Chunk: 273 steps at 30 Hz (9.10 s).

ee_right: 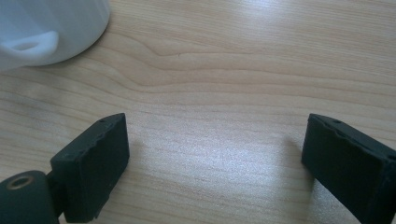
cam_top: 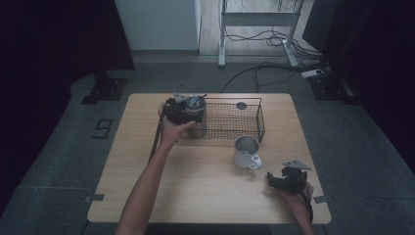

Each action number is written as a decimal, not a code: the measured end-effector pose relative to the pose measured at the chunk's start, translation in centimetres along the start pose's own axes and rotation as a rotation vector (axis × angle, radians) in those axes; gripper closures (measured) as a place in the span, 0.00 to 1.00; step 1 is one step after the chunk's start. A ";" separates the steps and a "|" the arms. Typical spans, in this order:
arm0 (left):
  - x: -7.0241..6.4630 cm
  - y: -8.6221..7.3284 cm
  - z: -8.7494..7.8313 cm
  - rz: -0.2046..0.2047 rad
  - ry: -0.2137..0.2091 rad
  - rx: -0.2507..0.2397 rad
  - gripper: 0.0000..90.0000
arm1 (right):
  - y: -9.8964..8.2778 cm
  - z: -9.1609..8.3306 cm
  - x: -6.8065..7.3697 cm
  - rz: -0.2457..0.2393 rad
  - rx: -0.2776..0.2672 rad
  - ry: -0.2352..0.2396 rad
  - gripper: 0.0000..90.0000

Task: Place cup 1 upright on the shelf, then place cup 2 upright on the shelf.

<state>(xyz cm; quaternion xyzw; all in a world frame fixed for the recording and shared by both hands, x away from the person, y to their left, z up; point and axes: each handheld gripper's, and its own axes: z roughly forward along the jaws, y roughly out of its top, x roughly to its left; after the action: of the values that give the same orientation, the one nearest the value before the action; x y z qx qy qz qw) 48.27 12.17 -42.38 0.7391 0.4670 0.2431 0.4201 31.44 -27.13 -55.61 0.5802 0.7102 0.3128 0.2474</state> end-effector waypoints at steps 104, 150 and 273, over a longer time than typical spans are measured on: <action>-0.5 -16.1 -9.5 0.045 -0.115 0.065 0.14 | 3.9 -5.1 2.7 0.063 -0.188 0.137 0.18; 0.3 -16.2 -9.6 0.010 -0.157 0.051 0.16 | 10.3 0.1 9.0 -0.119 -0.058 0.151 0.00; 1.1 -17.0 -9.9 -0.046 -0.173 0.101 0.17 | 20.4 -4.0 9.5 -0.161 -0.132 0.191 0.08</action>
<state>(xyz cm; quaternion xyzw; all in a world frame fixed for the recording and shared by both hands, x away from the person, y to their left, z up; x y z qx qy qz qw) 33.06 20.68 -51.63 0.7666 0.4576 0.1449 0.4266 40.30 -15.76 -37.89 0.4712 0.7528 0.3918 0.2405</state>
